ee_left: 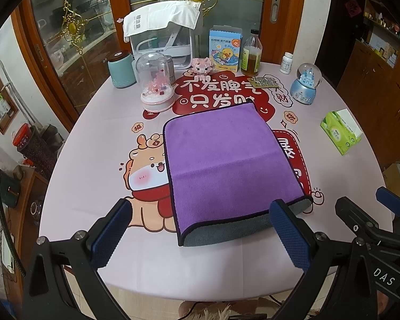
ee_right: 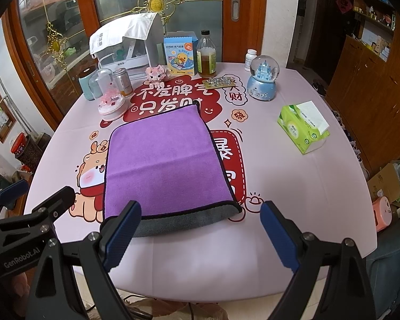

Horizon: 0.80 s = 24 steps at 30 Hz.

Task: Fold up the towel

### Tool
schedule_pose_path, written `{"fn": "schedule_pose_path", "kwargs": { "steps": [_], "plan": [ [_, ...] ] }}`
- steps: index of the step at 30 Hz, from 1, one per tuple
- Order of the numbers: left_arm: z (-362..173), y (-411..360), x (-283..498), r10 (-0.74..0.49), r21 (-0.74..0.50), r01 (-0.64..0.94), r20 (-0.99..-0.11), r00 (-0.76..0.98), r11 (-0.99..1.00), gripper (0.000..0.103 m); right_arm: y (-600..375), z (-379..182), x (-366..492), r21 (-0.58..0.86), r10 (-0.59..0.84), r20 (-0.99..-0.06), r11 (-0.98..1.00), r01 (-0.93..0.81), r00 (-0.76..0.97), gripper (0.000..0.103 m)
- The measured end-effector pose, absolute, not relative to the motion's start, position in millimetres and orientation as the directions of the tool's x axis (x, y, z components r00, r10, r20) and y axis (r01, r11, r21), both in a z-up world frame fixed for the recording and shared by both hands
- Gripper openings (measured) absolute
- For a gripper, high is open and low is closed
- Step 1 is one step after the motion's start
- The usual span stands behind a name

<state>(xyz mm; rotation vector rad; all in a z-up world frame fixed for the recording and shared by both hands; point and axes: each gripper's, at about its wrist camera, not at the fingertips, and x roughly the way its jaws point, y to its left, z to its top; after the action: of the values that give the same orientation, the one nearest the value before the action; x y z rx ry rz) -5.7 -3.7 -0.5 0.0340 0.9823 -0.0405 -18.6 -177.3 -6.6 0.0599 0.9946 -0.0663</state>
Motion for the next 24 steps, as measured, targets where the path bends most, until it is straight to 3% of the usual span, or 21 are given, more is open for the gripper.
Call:
{"fn": "schedule_pose_path", "kwargs": {
  "steps": [24],
  "plan": [
    [-1.0,-3.7,-5.6,-0.021,0.008,0.050,-0.833,0.552,0.999,0.102,-178.4,-5.8,-20.5,0.022,-0.027,-0.838,0.996,0.083,0.545,0.091]
  ]
}}
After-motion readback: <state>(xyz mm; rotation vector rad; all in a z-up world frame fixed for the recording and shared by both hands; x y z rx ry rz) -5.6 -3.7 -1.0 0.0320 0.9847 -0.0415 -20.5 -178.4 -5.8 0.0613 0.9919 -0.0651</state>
